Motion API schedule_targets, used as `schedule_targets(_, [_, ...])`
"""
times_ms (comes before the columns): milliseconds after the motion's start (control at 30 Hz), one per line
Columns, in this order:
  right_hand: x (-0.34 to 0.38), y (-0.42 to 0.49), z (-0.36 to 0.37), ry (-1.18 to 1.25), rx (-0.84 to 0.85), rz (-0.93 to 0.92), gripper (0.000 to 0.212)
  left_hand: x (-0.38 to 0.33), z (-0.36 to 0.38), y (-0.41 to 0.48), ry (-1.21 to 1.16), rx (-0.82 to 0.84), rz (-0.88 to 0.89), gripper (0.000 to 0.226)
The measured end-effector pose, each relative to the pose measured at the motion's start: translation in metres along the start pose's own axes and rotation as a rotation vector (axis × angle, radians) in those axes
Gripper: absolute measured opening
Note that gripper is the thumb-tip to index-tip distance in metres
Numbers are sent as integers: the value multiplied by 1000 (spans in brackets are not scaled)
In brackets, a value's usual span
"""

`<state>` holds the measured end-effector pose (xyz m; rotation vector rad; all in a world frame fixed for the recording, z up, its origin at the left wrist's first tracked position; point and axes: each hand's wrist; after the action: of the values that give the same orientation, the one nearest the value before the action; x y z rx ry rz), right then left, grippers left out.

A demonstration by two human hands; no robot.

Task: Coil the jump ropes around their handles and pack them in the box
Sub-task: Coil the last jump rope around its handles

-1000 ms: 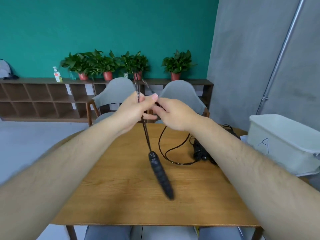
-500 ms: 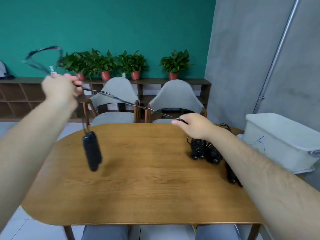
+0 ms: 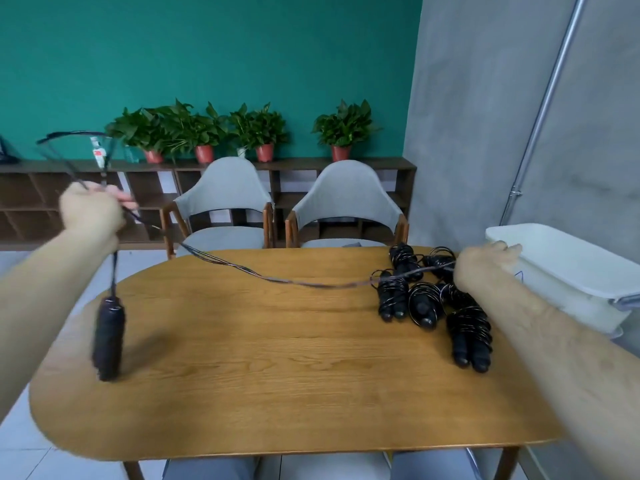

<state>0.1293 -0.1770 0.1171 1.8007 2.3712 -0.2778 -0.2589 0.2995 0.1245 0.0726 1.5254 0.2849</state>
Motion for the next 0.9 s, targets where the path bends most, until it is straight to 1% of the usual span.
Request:
schedule_targets(33, [5, 2, 4, -11, -30, 4, 79, -44, 13, -75, -68, 47, 48, 33])
schedule_targets(67, [10, -1, 2, -79, 5, -15, 91, -73, 25, -125, -15, 159, -22, 34])
schedule_targets(100, [13, -5, 1, -102, 23, -30, 100, -86, 28, -139, 72, 166, 3, 34])
schedule_targets(133, [18, -9, 1, -176, 26, -55, 107, -88, 35, -144, 100, 189, 36, 33])
schedule_targets(233, [34, -30, -9, -310, 33, -169, 116, -97, 53, -169, 121, 277, 43, 30])
schedule_targets(267, [41, -36, -14, -308, -7, -221, 117, -100, 60, -177, 156, 318, 66, 29])
schedule_targets(300, [49, -45, -18, -255, -51, -280, 115, -106, 67, -190, 188, 347, 105, 29])
schedule_targets(333, [56, -52, -21, -148, -115, -357, 108, -110, 73, -203, 182, 384, 141, 30])
schedule_targets(367, [65, -57, -22, 32, -201, -463, 97, -112, 81, -214, 159, 435, 154, 30])
schedule_targets(400, [75, -63, -24, 269, -290, -599, 85, -113, 89, -224, 165, 484, 174, 31])
schedule_targets(433, [85, -70, -27, 543, -338, -737, 75, -115, 93, -235, 184, 524, 188, 30])
schedule_targets(467, [93, -80, -31, 807, -328, -861, 71, -116, 99, -245, 193, 566, 205, 30])
schedule_targets(500, [101, -90, -35, 1023, -256, -957, 71, -116, 103, -253, 195, 635, 215, 28])
schedule_targets(567, [113, -109, -44, 1296, -34, -1117, 74, -115, 109, -267, 174, 788, 230, 23])
schedule_targets(600, [119, -114, -47, 1383, 75, -1175, 69, -115, 111, -272, 155, 859, 228, 22])
schedule_targets(633, [123, -115, -48, 1442, 147, -1200, 66, -115, 112, -277, 151, 915, 231, 24])
schedule_targets(667, [126, -113, -47, 1480, 188, -1196, 58, -115, 113, -280, 137, 948, 249, 28])
schedule_targets(767, [129, -110, -42, 1532, 368, -1141, 20, -118, 109, -287, 116, 1003, 302, 34])
schedule_targets(800, [131, -112, -40, 1497, 401, -1133, 15, -119, 107, -288, 143, 1014, 336, 34])
schedule_targets(833, [134, -113, -39, 1415, 373, -1133, 20, -120, 104, -289, 184, 1017, 364, 34])
schedule_targets(900, [137, -115, -35, 1279, 265, -1143, 34, -120, 101, -289, 249, 999, 408, 33])
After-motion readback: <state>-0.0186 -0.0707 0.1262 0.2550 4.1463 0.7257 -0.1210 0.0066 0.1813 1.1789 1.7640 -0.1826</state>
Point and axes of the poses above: each hand's wrist, its own y-axis towards the middle knuckle, its own z-axis out of the palm, x = y × z, and after that the axes turned 11 degrees about y, right-handed
